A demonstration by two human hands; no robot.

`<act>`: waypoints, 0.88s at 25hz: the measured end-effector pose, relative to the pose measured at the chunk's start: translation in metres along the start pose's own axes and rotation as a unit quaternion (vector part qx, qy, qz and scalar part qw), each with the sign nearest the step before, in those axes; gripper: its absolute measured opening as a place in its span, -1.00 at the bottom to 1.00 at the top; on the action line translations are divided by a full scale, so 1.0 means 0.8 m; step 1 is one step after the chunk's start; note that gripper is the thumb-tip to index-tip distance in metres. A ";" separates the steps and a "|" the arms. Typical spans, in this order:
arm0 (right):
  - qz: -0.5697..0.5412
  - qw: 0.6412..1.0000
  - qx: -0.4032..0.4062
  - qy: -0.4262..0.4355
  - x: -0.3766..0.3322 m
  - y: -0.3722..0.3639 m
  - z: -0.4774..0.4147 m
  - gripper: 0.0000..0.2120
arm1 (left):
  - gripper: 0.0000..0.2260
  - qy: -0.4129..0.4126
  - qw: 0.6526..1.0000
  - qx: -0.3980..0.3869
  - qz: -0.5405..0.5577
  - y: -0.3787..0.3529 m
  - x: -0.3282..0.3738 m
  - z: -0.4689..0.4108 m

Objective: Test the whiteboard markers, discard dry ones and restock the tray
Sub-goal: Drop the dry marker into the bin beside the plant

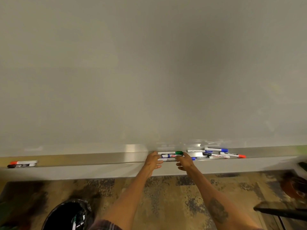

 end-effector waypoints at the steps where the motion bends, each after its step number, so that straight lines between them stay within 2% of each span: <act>1: -0.002 1.000 0.001 0.002 0.000 -0.001 -0.001 -0.76 | -0.83 0.000 1.000 -0.005 0.000 0.001 -0.001 -0.001; 5: -0.012 0.998 0.049 0.039 -0.006 -0.005 0.000 -0.76 | -0.89 -0.016 1.000 -0.002 0.008 0.011 0.001 0.006; 9: -0.026 0.986 0.139 0.091 -0.016 -0.023 0.013 -0.65 | -0.92 -0.043 0.999 -0.003 0.012 0.023 0.006 0.023; 14: -0.098 0.958 0.207 0.175 -0.052 -0.047 0.059 -0.58 | -0.86 -0.056 0.996 -0.064 -0.029 0.032 0.013 0.052; 19: -0.081 0.930 0.232 0.275 -0.086 -0.079 0.099 -0.62 | -0.83 -0.066 0.989 -0.100 -0.085 0.042 0.017 0.091; 22: -0.028 0.918 0.188 0.347 -0.107 -0.119 0.117 -0.61 | -0.71 -0.133 0.987 -0.023 -0.089 0.062 0.029 0.117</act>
Point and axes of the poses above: each hand's wrist, its own z-axis away from the middle knuckle, its own y-axis out of the back of the hand, x = y × z, the point moved 5 cm from there along -z, towards the middle knuckle, and after that the axes turned 14 degrees about -x, right-handed, at the moved point
